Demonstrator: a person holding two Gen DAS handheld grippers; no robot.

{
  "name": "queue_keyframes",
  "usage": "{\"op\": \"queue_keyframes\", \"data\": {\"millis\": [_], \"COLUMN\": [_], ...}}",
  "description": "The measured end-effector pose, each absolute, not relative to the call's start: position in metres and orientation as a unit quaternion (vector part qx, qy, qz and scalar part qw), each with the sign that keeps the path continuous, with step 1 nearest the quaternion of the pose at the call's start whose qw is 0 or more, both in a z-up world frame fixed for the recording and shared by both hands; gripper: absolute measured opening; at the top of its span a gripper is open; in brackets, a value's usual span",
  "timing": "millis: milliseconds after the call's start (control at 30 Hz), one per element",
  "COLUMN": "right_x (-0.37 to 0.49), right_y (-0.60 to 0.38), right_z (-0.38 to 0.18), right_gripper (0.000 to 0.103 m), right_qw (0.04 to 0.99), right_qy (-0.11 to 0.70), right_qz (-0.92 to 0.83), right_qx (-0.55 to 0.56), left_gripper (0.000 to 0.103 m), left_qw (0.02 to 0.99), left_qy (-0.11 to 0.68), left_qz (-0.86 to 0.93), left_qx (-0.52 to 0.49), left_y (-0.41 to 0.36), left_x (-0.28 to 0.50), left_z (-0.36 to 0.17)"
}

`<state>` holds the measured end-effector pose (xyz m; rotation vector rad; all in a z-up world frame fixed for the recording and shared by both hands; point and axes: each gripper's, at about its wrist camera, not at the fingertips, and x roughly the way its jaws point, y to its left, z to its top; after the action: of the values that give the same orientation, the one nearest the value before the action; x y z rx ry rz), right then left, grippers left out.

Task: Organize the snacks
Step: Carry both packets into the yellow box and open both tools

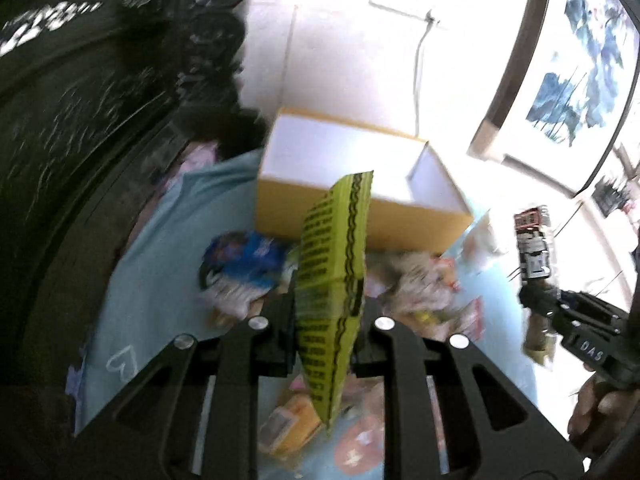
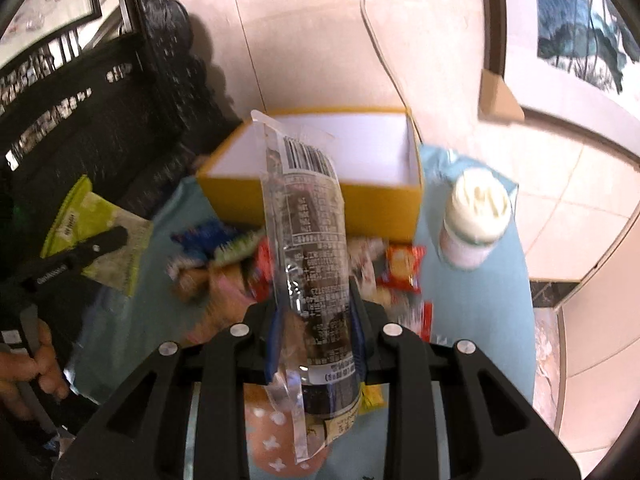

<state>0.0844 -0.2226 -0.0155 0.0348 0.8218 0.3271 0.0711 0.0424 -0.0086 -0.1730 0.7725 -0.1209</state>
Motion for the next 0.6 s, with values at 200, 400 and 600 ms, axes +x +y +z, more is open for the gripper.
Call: {"op": "queue_keyframes", "data": {"millis": [200, 400, 600], "right_x": [0.121, 0.163, 0.244], "right_y": [-0.225, -0.224, -0.218], "right_z": [0.019, 0.04, 0.05], "right_gripper": [0.029, 0.029, 0.034], "right_qw": [0.908, 0.913, 0.911], "right_qy": [0.388, 0.38, 0.383], "right_qz": [0.158, 0.149, 0.145], "right_qx": [0.025, 0.022, 0.038], "left_gripper": [0.018, 0.018, 0.028], "left_qw": [0.927, 0.929, 0.931], "left_qy": [0.357, 0.349, 0.351], "left_qz": [-0.072, -0.077, -0.069], "left_qx": [-0.092, -0.091, -0.079], "left_y": [0.024, 0.004, -0.008], "left_x": [0.108, 0.167, 0.246], "left_z": [0.023, 0.041, 0.047]}}
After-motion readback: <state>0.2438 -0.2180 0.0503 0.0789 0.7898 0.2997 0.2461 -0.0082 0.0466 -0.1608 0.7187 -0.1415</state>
